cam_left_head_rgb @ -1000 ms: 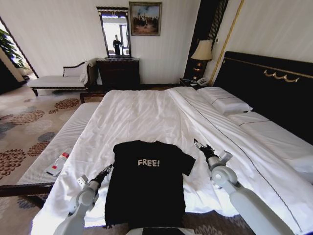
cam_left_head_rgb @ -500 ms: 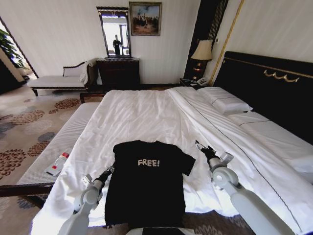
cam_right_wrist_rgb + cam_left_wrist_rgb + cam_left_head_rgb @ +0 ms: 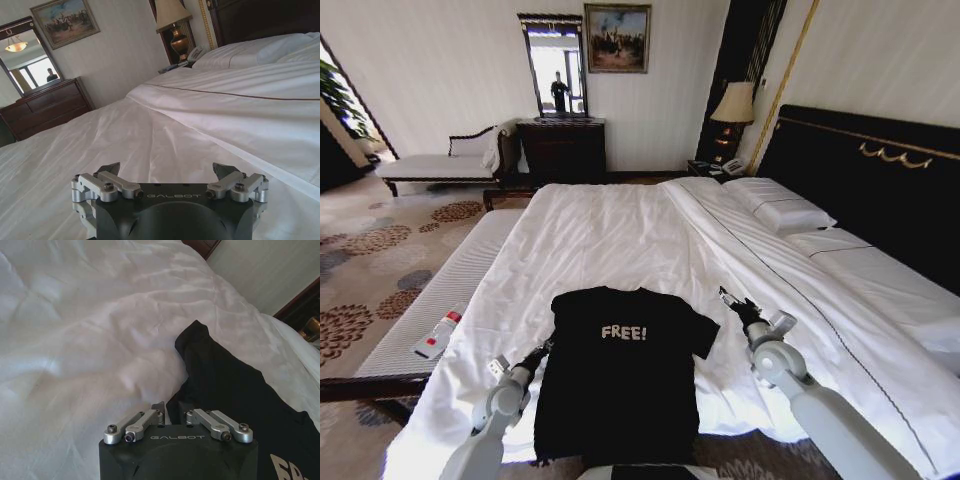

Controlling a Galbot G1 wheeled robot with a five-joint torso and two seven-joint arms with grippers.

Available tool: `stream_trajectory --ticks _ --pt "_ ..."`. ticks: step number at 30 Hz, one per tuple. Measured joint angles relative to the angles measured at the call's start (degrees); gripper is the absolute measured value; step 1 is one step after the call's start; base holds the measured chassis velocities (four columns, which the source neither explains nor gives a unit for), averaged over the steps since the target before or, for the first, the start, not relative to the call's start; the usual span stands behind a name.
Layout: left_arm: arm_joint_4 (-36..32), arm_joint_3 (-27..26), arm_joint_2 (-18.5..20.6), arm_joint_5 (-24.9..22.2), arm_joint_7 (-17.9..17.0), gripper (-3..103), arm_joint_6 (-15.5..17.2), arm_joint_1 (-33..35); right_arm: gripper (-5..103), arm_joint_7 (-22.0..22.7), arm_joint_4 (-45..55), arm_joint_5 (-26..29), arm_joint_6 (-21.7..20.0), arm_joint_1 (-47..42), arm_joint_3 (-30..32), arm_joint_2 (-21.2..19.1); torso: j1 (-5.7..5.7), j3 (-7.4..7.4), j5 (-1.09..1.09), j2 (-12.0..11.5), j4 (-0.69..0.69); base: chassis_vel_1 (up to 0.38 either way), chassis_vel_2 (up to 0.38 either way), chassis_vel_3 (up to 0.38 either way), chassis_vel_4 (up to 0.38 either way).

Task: Fold the clothes on the bed.

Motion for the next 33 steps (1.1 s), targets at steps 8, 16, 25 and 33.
stream_trajectory --ticks 8,16,25,33 --pt "-0.69 -1.82 0.28 -1.17 -0.10 19 -0.03 -0.10 100 0.06 0.01 -0.20 0.07 -0.36 0.08 0.05 0.00 0.00 0.00 0.00 0.00 0.000 0.000 0.000 0.000" --pt "-1.46 -2.58 0.97 -1.45 0.02 0 -0.03 0.81 100 0.13 0.07 -0.42 0.11 -0.29 -0.02 0.35 0.00 0.00 0.00 0.00 0.01 0.000 0.000 0.000 0.000" --pt "-1.46 -2.12 0.40 -0.56 0.19 -3 0.00 1.14 100 0.16 0.12 -0.82 0.31 -1.00 0.21 0.31 0.00 0.00 0.00 0.00 0.00 0.000 0.000 0.000 0.000" --pt "-1.33 -1.83 0.38 -0.41 0.48 28 0.06 1.19 100 0.13 -0.34 -0.96 0.60 -0.77 0.05 0.41 0.00 0.00 0.00 0.00 0.00 0.000 0.000 0.000 0.000"
